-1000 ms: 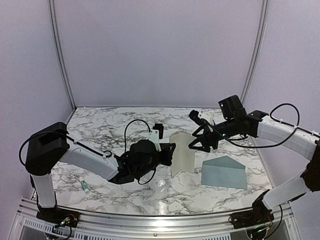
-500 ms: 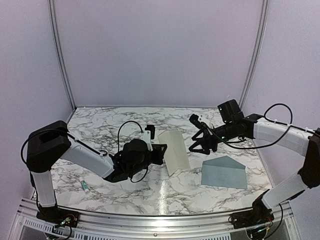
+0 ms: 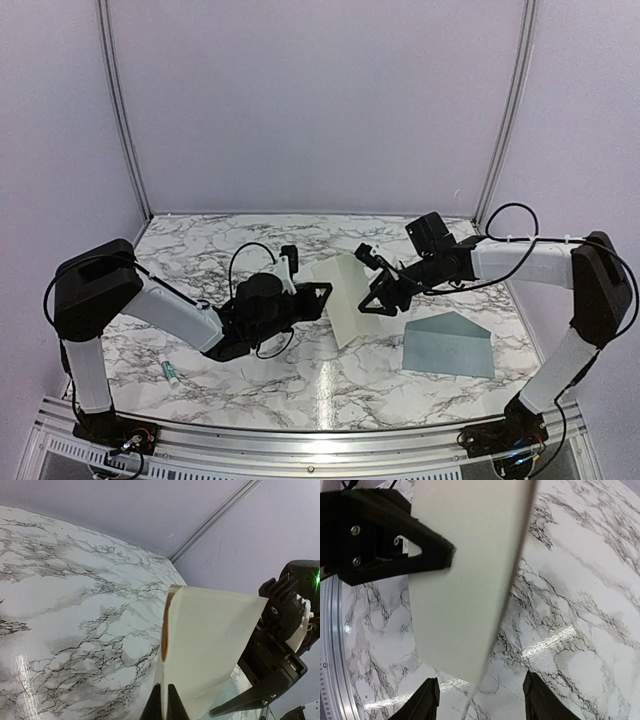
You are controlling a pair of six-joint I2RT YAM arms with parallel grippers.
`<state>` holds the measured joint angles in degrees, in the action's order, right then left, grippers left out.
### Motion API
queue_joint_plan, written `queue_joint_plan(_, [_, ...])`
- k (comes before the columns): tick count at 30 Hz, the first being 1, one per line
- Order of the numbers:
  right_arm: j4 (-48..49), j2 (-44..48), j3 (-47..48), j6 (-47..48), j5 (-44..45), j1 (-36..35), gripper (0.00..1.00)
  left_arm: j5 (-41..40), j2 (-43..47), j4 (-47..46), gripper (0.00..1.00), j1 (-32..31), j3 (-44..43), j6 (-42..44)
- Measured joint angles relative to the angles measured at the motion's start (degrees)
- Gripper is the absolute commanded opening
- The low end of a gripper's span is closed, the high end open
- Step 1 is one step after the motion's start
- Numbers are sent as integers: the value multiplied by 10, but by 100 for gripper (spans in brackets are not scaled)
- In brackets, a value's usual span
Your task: Place the letter into the envelope and seal it
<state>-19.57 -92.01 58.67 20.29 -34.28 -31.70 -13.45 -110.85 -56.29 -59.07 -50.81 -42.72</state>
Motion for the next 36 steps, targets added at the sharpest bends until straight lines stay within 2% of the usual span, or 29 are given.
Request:
queue_joint_plan(3, [16,-16,9,-9,1,-2,44,8,0,-7,2,2,0,-16])
queue_joint_plan(8, [33,-50,31,-24,-1,-12,15,21,-2,-12,3,4,0,-46])
queue_joint_plan(11, [37,-70,40,-41,14,-18,7,28,-6,-13,15,5,0,-61])
queue_joint_plan(14, [37,-82,44,-55,37,-18,6,32,-8,-14,22,5,1,-79])
queue_joint_plan(17, [31,-95,55,-59,58,-18,5,34,-9,-14,36,5,3,-89])
queue_joint_plan(19, [19,-111,75,-59,72,-19,3,35,-9,-14,41,5,6,-101])
queue_joint_plan(26, [-38,-209,173,-52,115,-22,5,24,-9,-15,43,5,43,-130])
queue_joint_plan(36, [-74,-229,180,-35,221,-55,1,-6,22,-10,45,5,102,-138])
